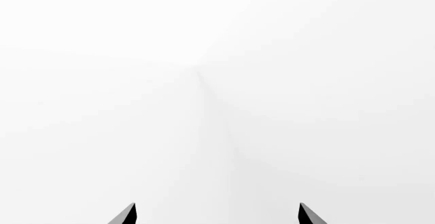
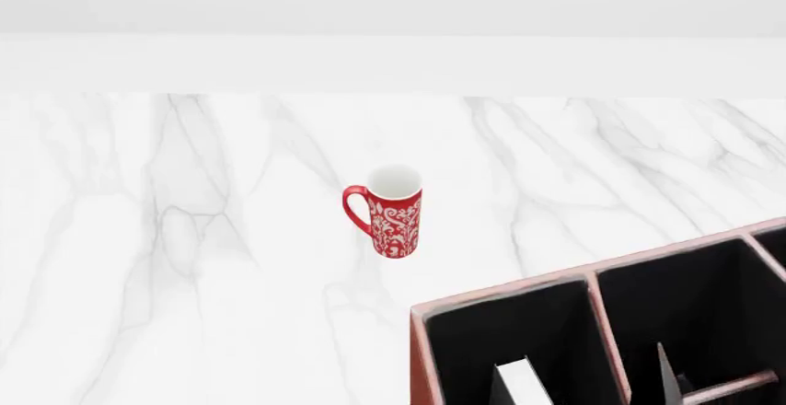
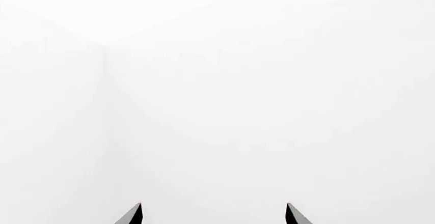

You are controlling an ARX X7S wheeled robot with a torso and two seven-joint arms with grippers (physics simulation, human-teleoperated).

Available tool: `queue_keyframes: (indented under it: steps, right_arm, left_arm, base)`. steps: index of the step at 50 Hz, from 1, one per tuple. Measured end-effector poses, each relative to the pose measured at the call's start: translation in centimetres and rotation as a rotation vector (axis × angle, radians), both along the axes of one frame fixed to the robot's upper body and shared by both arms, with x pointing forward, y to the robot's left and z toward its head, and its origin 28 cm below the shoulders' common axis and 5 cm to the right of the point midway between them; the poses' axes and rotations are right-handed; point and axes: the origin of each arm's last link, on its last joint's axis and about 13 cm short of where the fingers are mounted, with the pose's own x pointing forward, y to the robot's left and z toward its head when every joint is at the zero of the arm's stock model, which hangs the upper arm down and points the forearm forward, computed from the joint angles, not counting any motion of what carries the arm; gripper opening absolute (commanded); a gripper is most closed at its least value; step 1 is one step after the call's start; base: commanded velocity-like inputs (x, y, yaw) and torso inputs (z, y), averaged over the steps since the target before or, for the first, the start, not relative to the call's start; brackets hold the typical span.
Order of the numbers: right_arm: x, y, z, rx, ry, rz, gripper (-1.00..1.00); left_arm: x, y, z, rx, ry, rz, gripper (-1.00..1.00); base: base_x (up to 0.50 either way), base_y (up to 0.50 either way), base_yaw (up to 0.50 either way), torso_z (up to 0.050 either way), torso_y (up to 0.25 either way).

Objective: Pick up the book and place it in the left compartment of the caddy.

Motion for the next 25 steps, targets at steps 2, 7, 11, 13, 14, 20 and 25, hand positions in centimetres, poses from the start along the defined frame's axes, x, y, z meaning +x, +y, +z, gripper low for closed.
queue_keyframes:
  steps: [2,7,11,13,14,20,25]
  right_arm:
    - [-0.3,0.1,0.3,0.003,-0.016,0.005,1.00]
    - [-1.0,0.3,1.1,0.011,-0.051,0.021,1.00]
    - [-1.5,0.5,1.6,0.014,-0.075,0.034,1.00]
    - [-1.8,0.5,1.8,0.015,-0.087,0.041,1.00]
    - [-1.9,0.6,2.0,0.016,-0.092,0.045,1.00]
    - [-2.6,0.8,2.6,0.019,-0.122,0.066,1.00]
    - [-3.2,1.0,3.1,0.021,-0.146,0.083,1.00]
  left_arm:
    - [0.0,0.0,0.0,0.000,-0.001,-0.001,1.00]
    - [-0.1,0.0,-0.1,-0.001,-0.003,-0.002,1.00]
    - [-0.2,0.1,-0.1,-0.001,-0.004,-0.003,1.00]
    - [-0.2,0.1,-0.1,-0.002,-0.005,-0.003,1.00]
    - [-0.2,0.1,-0.1,-0.002,-0.005,-0.004,1.00]
    - [-0.2,0.1,-0.1,-0.003,-0.005,-0.004,1.00]
    - [-0.3,0.1,-0.2,-0.004,-0.005,-0.005,1.00]
  base:
    - [0.00,0.00,0.00,0.000,0.000]
    - [0.00,0.00,0.00,0.000,0.000]
    - [0.00,0.00,0.00,0.000,0.000]
    - [0.00,0.00,0.00,0.000,0.000]
    - [0.00,0.00,0.00,0.000,0.000]
    - [0.00,0.00,0.00,0.000,0.000]
    - [0.00,0.00,0.00,0.000,0.000]
